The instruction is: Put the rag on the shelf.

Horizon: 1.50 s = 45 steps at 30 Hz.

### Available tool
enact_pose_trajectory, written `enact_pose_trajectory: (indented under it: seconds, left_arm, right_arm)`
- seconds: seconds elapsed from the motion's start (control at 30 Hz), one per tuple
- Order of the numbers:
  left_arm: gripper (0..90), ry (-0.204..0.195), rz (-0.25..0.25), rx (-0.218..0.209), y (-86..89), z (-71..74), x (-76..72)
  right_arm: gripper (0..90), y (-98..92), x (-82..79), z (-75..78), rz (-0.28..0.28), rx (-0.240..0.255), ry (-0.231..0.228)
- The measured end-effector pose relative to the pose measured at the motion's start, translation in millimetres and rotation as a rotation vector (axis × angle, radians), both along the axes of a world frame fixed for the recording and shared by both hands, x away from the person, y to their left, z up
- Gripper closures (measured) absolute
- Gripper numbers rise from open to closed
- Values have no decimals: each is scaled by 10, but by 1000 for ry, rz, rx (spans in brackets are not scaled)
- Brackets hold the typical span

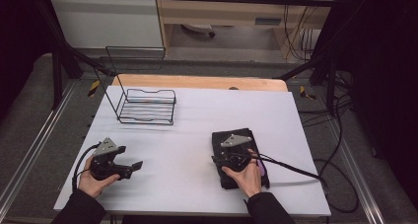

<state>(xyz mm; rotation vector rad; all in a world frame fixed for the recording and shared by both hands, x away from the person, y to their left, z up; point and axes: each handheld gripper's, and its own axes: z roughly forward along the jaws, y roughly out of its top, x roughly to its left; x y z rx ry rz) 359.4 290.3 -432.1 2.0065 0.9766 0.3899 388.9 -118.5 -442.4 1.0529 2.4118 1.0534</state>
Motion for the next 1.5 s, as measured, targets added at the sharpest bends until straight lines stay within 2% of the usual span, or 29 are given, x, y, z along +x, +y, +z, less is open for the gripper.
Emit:
enact_pose_trajectory:
  seconds: [0.07, 0.1, 0.23, 0.27, 0.3, 0.4, 0.43, 0.5, 0.7, 0.83, 1.0, 1.07, 1.1, 1.23, 1.47, 1.5]
  left_arm:
    - [79, 1, 0, 1, -1, -1, 1]
    - [80, 1, -2, 5, 1, 0, 2]
    - [80, -1, -2, 3, -7, 2, -3]
    - [80, -1, -2, 2, -7, 2, -3]
    - [80, -1, -2, 2, -8, 2, -2]
    - [80, 1, -5, 7, -5, 0, -2]
    - [80, 0, -5, 7, -4, 2, -2]
    - [80, -1, -2, 0, -6, 2, -2]
    - [80, 1, -2, -1, -1, -1, 4]
    - [81, 2, -5, 5, 0, -3, 8]
    - [81, 2, -4, 4, -4, -2, 9]
    - [81, 3, -4, 5, -5, -4, 11]
    - [81, 3, -4, 4, -5, -5, 12]
    - [81, 4, -6, 6, -9, -6, 12]
    - [81, 4, -6, 5, -6, -5, 11]
    - [81, 4, -6, 5, -6, -5, 11]
  right_arm:
    - [535, 13, -9, -31, -4, -27, -16]
    - [565, 19, -31, -52, -8, -50, -41]
    - [613, 53, -52, -57, -20, -85, -57]
    - [663, 87, -72, -53, -26, -117, -67]
    - [663, 87, -72, -53, -26, -117, -67]
    - [747, 97, -79, -42, -29, -131, -66]
    - [793, 92, -74, -34, -38, -126, -60]
    - [817, 84, -64, -24, -40, -122, -53]
    - [842, 68, -61, -4, -35, -107, -59]
    - [846, 51, -60, 52, -35, -78, -56]
    - [847, 47, -66, 99, -30, -32, -30]
    - [847, 62, -73, 115, -24, 11, -10]
    - [847, 62, -73, 115, -24, 11, -10]
    - [846, 155, -92, 144, 2, 4, -8]
    - [846, 474, -50, 167, 37, 38, 10]
    - [846, 474, -50, 167, 37, 38, 10]
